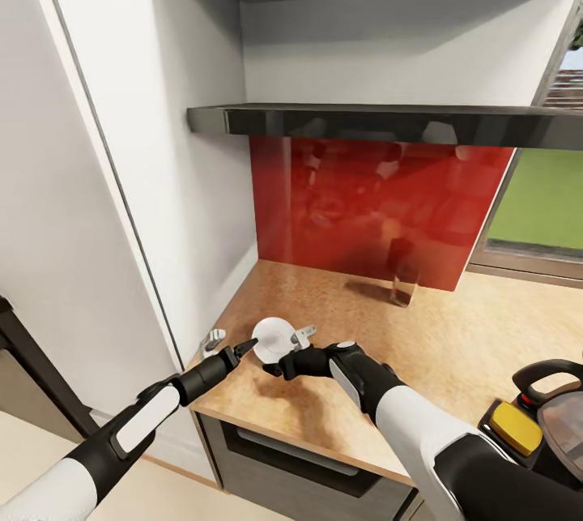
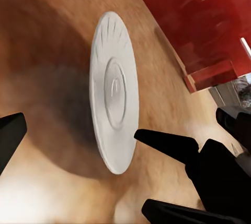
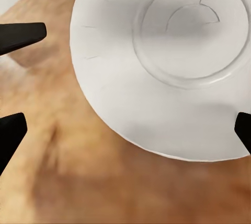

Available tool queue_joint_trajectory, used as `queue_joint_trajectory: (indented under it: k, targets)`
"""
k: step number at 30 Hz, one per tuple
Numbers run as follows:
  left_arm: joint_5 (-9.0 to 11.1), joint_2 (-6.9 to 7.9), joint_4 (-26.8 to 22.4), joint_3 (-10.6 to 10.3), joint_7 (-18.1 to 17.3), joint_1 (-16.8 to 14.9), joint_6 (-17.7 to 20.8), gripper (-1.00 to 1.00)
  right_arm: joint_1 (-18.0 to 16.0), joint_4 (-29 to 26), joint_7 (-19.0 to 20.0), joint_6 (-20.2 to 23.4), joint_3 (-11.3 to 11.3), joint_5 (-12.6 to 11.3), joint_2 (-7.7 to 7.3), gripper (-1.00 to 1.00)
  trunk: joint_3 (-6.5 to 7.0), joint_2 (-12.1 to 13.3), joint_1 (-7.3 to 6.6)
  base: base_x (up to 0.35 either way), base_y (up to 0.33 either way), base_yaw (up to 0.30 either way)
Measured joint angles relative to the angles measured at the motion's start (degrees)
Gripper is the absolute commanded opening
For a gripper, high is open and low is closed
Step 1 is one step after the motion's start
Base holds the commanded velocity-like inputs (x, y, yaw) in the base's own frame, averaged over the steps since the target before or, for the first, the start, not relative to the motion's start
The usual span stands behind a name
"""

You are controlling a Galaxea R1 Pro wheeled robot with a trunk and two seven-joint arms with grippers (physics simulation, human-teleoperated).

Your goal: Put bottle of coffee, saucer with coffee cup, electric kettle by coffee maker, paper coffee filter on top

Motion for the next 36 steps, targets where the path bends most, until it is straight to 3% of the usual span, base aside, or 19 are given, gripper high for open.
queue_joint_trajectory:
  k: [9,14,31,36]
  targets:
    - [0.06,-0.19,0.11,0.04,1.49,-0.17,0.02,1.00,0.00,0.00,0.00,0.00,0.00,-0.03,0.00,1.00,0.00,0.00,0.00,0.000,0.000,0.000]
    - [0.01,-1.33,0.38,0.00,3.11,-0.25,0.03,1.00,0.00,-0.01,0.01,0.01,-0.03,-0.01,0.00,1.00,0.00,0.00,0.00,0.000,0.000,0.000]
    - [0.03,-3.90,1.06,0.00,3.37,-1.72,0.01,1.00,0.00,0.05,-0.01,-0.04,0.10,0.13,0.00,1.00,0.00,0.00,0.00,0.000,0.000,0.000]
    - [0.01,-4.05,1.18,0.02,3.42,-2.05,-0.02,1.00,0.00,0.05,-0.02,-0.06,0.12,0.09,0.00,1.00,0.00,0.00,0.00,0.000,0.000,0.000]
